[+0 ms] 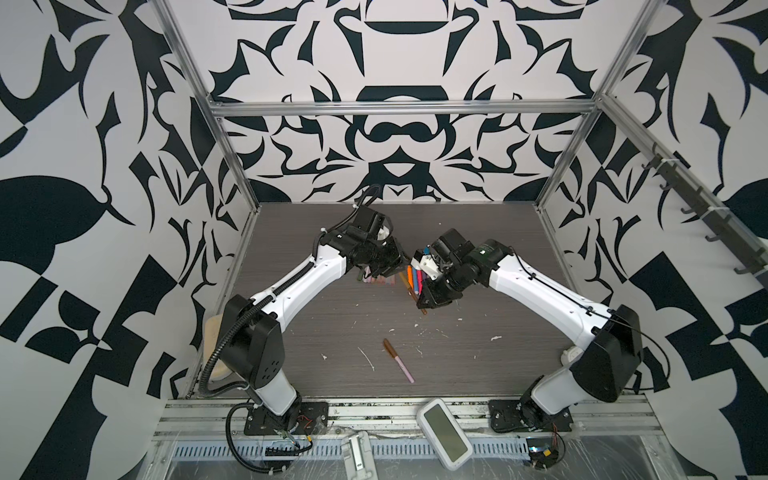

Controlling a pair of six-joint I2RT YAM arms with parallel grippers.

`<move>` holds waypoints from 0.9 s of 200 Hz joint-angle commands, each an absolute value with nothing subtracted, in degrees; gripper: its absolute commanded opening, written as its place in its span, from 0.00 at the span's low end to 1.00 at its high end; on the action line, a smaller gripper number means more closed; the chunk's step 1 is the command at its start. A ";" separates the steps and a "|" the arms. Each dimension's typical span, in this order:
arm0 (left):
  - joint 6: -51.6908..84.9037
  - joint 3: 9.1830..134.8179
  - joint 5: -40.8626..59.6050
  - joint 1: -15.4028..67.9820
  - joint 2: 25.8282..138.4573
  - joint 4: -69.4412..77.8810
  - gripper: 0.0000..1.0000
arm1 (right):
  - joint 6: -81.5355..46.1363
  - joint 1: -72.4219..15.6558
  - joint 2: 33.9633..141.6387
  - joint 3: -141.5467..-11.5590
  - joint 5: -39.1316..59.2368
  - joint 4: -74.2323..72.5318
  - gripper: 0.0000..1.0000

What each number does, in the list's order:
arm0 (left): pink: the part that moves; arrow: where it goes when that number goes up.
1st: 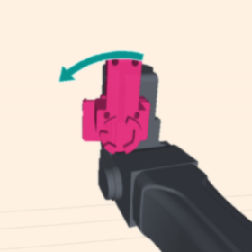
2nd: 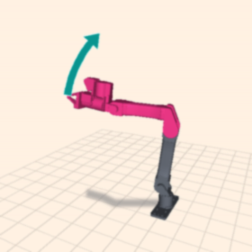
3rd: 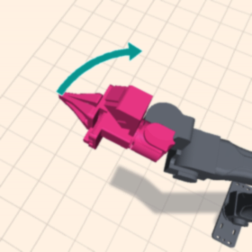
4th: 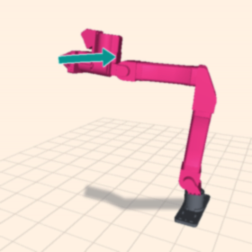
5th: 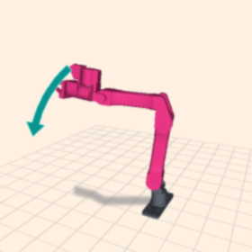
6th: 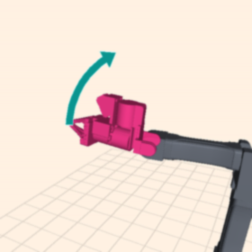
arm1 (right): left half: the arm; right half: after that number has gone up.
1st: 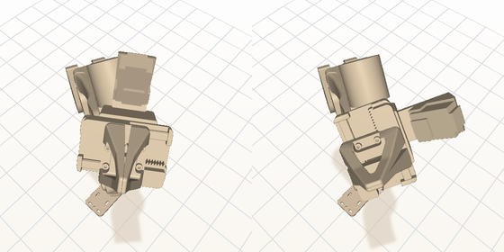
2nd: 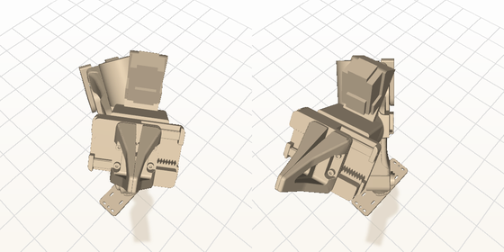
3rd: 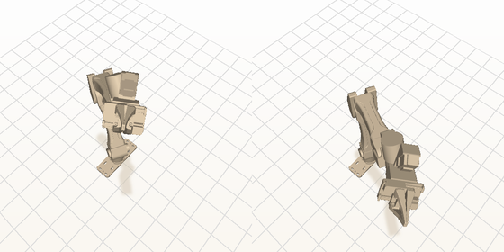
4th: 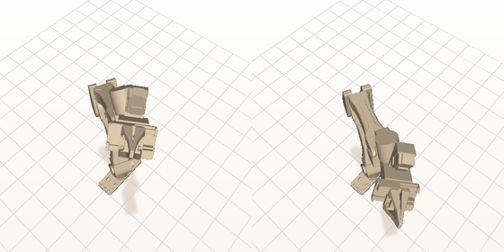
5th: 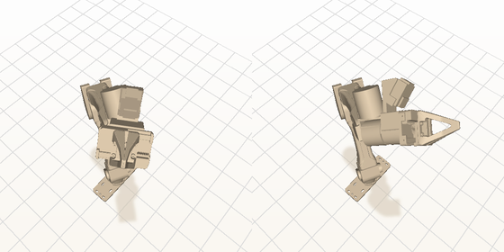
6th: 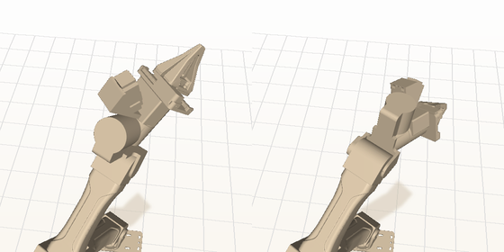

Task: Open the pen caps
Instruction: 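Raise the pen toward the left gripper while the left gripper approaches, then grasp the brown cap with the left gripper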

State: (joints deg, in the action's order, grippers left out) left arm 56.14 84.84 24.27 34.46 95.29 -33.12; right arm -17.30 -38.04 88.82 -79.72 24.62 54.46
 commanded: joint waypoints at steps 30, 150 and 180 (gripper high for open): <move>50.34 94.28 25.35 34.01 100.55 -45.91 0.32 | -15.85 -37.62 89.02 -84.43 18.81 58.03 0.00; 48.77 96.50 25.55 34.01 103.84 -50.30 0.33 | -17.31 -37.45 89.86 -88.30 23.26 55.92 0.00; 49.83 96.38 25.43 34.01 103.91 -48.97 0.27 | -17.92 -37.38 89.24 -87.67 24.52 54.63 0.00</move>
State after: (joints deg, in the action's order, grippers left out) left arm 49.56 95.13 25.10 34.24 103.18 -47.99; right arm -16.99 -37.58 91.22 -86.54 22.15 56.36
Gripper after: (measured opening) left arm 0.306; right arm 0.113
